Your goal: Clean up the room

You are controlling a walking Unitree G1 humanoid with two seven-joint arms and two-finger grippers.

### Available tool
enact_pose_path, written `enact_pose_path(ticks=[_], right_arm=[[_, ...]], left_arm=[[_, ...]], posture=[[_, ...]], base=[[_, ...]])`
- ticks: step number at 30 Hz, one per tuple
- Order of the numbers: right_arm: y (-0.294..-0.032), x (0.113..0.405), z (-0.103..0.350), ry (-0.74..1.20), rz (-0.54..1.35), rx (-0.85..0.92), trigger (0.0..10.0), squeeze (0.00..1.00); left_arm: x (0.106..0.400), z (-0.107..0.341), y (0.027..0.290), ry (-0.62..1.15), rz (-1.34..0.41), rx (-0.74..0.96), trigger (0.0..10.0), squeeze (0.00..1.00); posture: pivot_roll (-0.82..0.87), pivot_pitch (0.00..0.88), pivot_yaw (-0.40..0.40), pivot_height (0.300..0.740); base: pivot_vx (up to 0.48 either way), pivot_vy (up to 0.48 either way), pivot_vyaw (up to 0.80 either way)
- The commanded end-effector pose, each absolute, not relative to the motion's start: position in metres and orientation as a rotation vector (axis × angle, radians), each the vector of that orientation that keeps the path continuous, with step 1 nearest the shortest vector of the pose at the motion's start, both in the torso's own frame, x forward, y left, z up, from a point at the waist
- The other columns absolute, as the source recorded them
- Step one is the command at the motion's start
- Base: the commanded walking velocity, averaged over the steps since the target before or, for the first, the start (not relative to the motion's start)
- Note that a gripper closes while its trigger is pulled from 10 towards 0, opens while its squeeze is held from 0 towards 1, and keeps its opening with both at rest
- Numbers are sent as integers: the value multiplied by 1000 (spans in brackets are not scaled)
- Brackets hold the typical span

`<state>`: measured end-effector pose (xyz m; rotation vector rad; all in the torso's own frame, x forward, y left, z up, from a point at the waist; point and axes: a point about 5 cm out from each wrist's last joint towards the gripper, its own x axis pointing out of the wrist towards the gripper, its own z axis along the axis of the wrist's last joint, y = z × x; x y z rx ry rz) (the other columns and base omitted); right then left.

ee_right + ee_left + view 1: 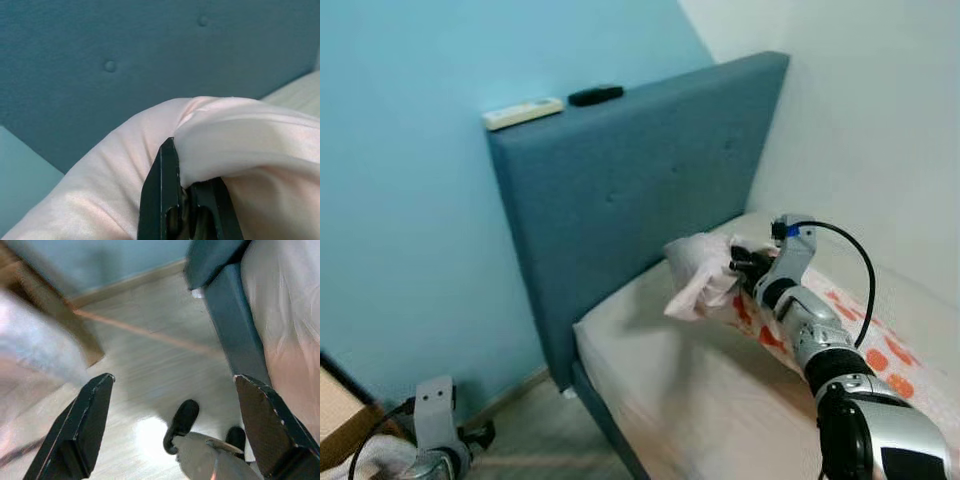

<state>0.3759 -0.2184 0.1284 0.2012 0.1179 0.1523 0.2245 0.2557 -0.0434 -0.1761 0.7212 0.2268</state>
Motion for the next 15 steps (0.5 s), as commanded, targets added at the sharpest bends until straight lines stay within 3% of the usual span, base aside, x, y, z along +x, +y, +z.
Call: enact_pose_path(ticks=[1,2,3,8,15], right_arm=[[-228,380,142,63,82,185,10000,0],[-228,380,142,63,82,185,10000,0],[-251,375,137,100,-82,172,10000,0],[-273,367,130,148,-245,153,10000,0],[-292,351,111,235,-399,157,10000,0]], left_arm=[[215,-51,253,769,216,-171,10000,0],[215,-51,253,769,216,-171,10000,0],[211,-54,251,787,200,-157,10000,0],[206,-57,250,812,180,-131,10000,0],[200,-59,252,821,153,-119,10000,0]], posture=[[3,0,-32,740],[3,0,-32,740],[4,0,-29,740],[6,0,-21,740],[4,0,-13,740]], base=[[0,0,788],[0,0,788],[0,0,788],[0,0,683],[0,0,0]])
